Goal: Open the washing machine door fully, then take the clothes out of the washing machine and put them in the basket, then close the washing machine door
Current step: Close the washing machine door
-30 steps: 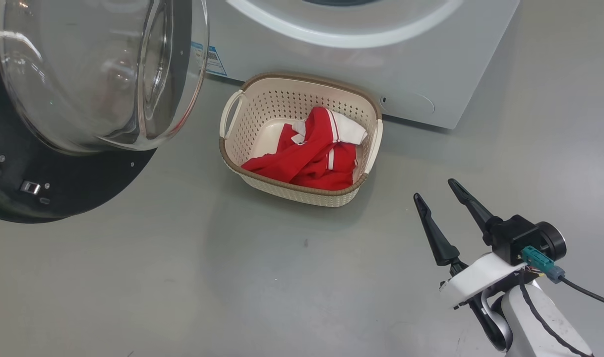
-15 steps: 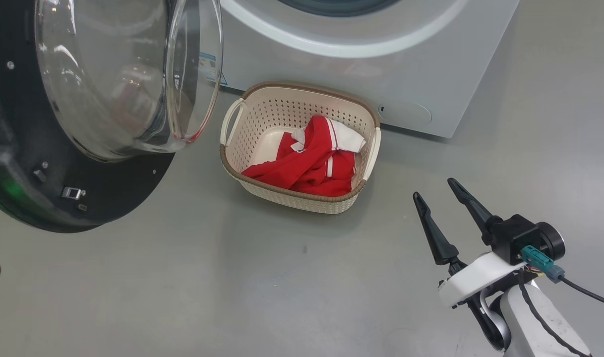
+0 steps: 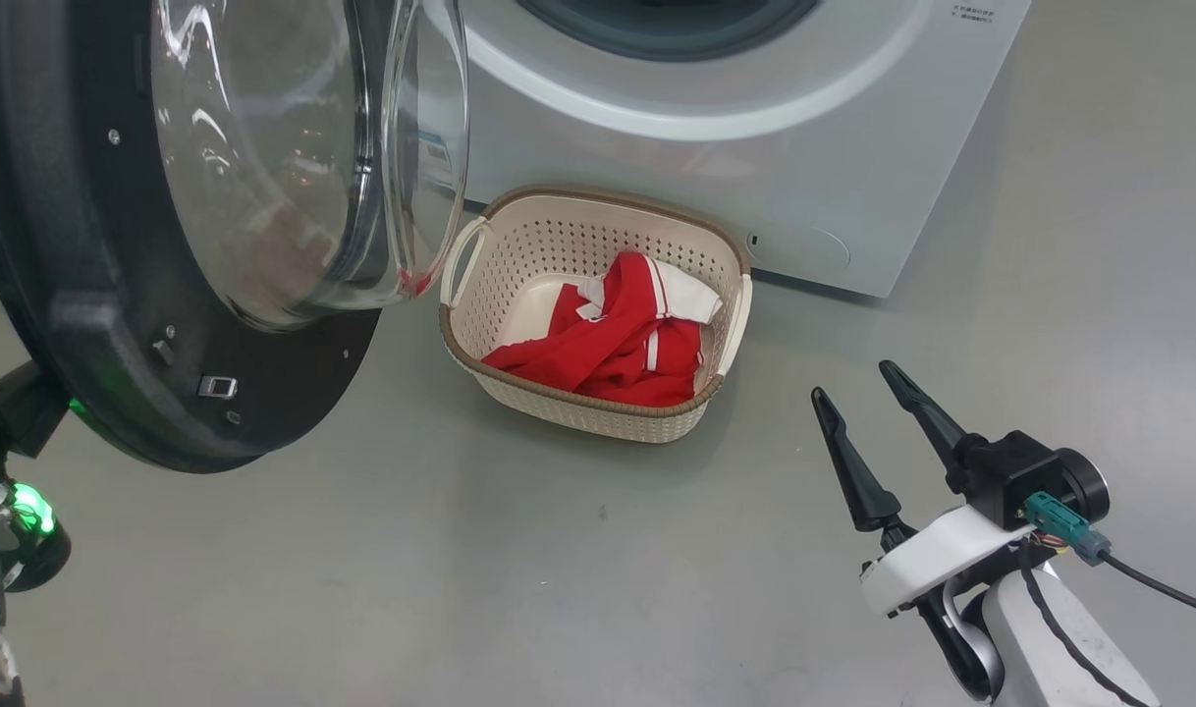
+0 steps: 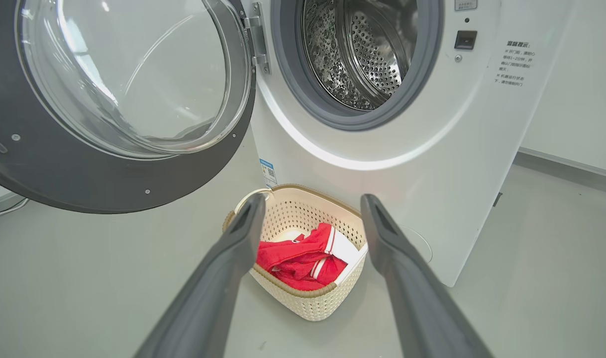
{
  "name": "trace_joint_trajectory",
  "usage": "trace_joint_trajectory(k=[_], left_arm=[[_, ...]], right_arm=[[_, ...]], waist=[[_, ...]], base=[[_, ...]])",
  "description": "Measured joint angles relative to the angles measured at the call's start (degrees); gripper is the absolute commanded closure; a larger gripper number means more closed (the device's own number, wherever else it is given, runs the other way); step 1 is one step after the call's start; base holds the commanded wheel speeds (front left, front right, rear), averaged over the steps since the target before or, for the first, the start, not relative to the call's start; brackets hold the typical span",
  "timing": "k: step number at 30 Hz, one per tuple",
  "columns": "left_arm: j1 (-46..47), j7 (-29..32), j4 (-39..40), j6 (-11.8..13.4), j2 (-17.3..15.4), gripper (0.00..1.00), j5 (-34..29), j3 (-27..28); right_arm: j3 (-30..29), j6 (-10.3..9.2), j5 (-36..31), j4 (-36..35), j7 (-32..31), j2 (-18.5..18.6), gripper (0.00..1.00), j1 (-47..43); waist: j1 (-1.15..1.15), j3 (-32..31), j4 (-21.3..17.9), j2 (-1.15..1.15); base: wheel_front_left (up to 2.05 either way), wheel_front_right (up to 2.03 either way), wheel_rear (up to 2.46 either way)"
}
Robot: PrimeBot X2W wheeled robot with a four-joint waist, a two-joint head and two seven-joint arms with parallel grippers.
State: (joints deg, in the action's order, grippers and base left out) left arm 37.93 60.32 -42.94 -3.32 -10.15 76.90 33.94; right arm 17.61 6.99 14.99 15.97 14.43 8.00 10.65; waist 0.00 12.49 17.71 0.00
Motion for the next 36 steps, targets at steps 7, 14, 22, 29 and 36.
trace_joint_trajectory(k=[7, 14, 22, 29, 36], left_arm=[[-1.6, 2.0, 1.6, 0.0, 1.8, 1.0, 0.9, 0.1], [-3.0, 3.3, 3.2, 0.0, 3.9, 1.0, 3.7, 1.3], [-4.5, 6.7, 6.2, -0.1, 7.4, 1.0, 5.6, 0.5], [-5.9, 7.7, 8.3, 0.0, 8.2, 1.0, 6.8, -0.4], [-7.0, 8.2, 9.5, 0.0, 8.8, 1.0, 7.4, -0.9]], right_arm=[[0.0, 0.0, 0.0, 0.0, 0.0, -0.3, 0.0, -0.3], [0.1, 0.0, 0.0, 0.0, 0.0, -0.5, 0.0, -0.6], [0.7, 0.0, 0.0, 0.1, 0.0, -0.7, 0.0, -0.7], [1.3, 0.0, 0.0, 0.1, 0.0, -1.0, 0.0, -0.7], [2.2, 0.0, 0.0, 0.2, 0.0, -1.2, 0.0, -0.8]], waist=[[0.0, -0.6, -0.2, 0.0], [0.0, -0.7, -0.9, 0.0], [0.0, -1.3, -2.0, 0.0], [0.0, -1.8, -2.7, 0.0], [0.0, -2.0, -3.5, 0.0]], base=[[0.0, 0.0, 0.0], [0.0, 0.0, 0.0], [0.0, 0.0, 0.0], [0.0, 0.0, 0.0], [0.0, 0.0, 0.0]])
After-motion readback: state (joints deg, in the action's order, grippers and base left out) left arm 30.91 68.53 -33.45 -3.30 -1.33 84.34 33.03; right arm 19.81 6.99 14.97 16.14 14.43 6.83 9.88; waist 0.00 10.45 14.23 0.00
